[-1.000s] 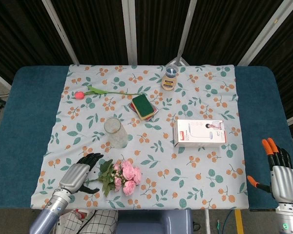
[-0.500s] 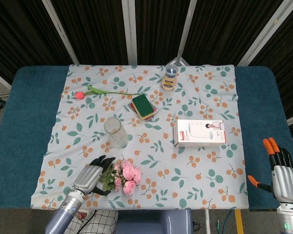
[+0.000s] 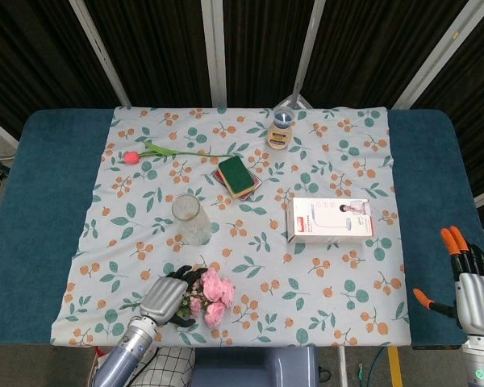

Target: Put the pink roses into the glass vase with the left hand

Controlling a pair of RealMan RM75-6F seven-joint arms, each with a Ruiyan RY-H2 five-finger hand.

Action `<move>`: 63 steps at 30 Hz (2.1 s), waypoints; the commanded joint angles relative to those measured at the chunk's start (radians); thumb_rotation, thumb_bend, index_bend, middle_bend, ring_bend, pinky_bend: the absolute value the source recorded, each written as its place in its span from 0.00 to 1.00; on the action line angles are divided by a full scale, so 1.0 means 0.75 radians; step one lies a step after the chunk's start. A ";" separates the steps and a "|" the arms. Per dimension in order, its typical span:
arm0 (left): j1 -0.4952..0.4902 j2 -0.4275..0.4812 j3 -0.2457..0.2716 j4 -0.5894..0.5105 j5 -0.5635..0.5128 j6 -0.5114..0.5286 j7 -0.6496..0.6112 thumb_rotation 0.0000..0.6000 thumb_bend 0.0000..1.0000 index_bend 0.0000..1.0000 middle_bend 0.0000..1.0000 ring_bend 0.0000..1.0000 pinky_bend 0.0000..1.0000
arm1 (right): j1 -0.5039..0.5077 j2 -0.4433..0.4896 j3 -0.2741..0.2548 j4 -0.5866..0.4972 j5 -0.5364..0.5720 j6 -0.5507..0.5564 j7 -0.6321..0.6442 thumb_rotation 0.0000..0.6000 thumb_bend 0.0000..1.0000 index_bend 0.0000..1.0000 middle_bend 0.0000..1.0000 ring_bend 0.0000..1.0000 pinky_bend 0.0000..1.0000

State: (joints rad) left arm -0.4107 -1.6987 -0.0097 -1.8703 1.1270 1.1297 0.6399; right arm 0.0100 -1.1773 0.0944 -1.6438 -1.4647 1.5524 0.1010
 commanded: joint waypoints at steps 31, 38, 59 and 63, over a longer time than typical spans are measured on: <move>-0.002 -0.034 -0.021 0.004 0.087 0.137 -0.033 1.00 0.34 0.40 0.47 0.38 0.54 | -0.004 0.005 0.009 -0.006 0.007 -0.006 0.068 1.00 0.07 0.00 0.00 0.08 0.00; -0.008 0.059 -0.028 -0.037 0.227 0.127 -0.210 1.00 0.33 0.39 0.46 0.38 0.53 | -0.003 0.000 0.011 -0.006 0.010 -0.007 0.060 1.00 0.07 0.00 0.00 0.08 0.00; -0.119 0.229 -0.313 -0.279 0.490 0.184 -0.825 1.00 0.32 0.38 0.46 0.38 0.52 | 0.000 -0.022 0.025 0.008 0.039 -0.012 0.031 1.00 0.07 0.00 0.00 0.08 0.00; -0.160 0.248 -0.403 -0.308 0.384 0.144 -0.898 1.00 0.32 0.39 0.46 0.38 0.52 | -0.001 -0.034 0.031 0.017 0.038 -0.001 0.024 1.00 0.07 0.00 0.00 0.08 0.00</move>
State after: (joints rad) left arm -0.5052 -1.5295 -0.2690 -2.0797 1.4670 1.2617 0.0145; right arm 0.0092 -1.2016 0.1165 -1.6314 -1.4358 1.5505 0.1199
